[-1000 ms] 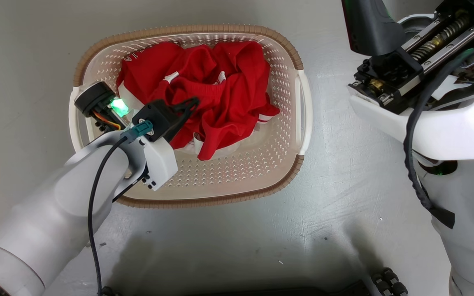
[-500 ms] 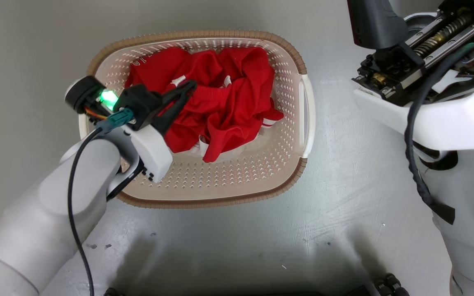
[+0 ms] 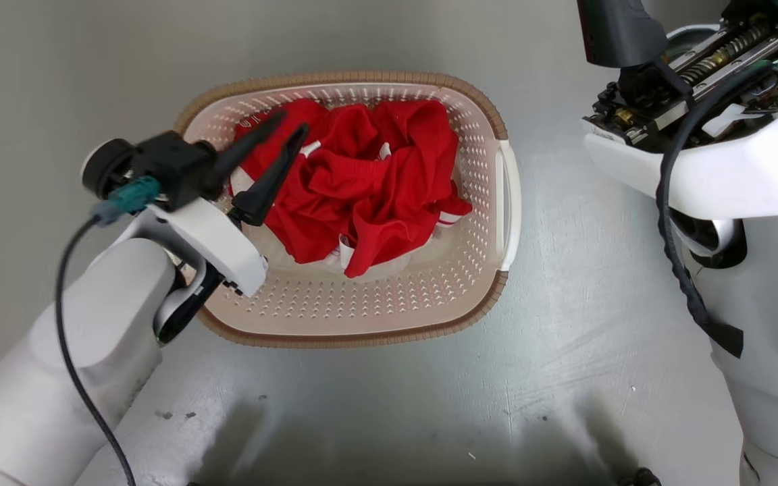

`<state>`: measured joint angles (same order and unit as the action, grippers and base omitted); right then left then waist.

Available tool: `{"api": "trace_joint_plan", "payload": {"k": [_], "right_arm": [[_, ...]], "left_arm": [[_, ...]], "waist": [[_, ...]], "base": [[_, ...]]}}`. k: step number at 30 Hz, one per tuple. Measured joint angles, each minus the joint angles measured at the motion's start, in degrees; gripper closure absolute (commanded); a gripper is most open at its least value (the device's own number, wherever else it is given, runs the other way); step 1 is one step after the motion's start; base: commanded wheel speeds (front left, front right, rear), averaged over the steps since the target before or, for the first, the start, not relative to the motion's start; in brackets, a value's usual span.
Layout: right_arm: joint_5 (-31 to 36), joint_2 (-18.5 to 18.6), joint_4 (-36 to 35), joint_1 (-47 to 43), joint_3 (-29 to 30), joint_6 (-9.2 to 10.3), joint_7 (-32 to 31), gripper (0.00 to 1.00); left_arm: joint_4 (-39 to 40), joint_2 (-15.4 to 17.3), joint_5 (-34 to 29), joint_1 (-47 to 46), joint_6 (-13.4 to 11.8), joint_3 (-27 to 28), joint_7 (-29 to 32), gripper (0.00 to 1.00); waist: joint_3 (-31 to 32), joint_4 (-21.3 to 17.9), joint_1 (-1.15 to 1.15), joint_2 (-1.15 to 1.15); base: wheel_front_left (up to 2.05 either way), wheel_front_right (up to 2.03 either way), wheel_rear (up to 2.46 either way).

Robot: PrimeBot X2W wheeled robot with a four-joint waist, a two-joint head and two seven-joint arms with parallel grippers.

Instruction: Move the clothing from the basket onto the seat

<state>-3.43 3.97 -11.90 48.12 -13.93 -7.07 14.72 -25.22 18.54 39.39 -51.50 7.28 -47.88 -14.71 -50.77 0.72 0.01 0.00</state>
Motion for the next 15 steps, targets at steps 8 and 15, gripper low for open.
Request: {"api": "trace_joint_plan", "payload": {"k": [8, 15], "right_arm": [[0.0, 0.0, 2.2, -3.3, 1.8, 0.0, 0.0, 0.0], [0.0, 0.0, 3.9, -5.4, 2.5, 0.0, 0.0, 0.0]], "left_arm": [[3.2, 0.4, 1.5, 3.8, 0.0, 7.3, 0.0, 0.0], [5.4, 0.5, 1.5, 7.2, 0.0, 12.8, 0.0, 0.0]], "waist": [[2.8, 0.5, 0.0, 0.0], [5.5, 1.0, 0.0, 0.0]], "base": [[0.0, 0.0, 0.0], [0.0, 0.0, 0.0]]}}
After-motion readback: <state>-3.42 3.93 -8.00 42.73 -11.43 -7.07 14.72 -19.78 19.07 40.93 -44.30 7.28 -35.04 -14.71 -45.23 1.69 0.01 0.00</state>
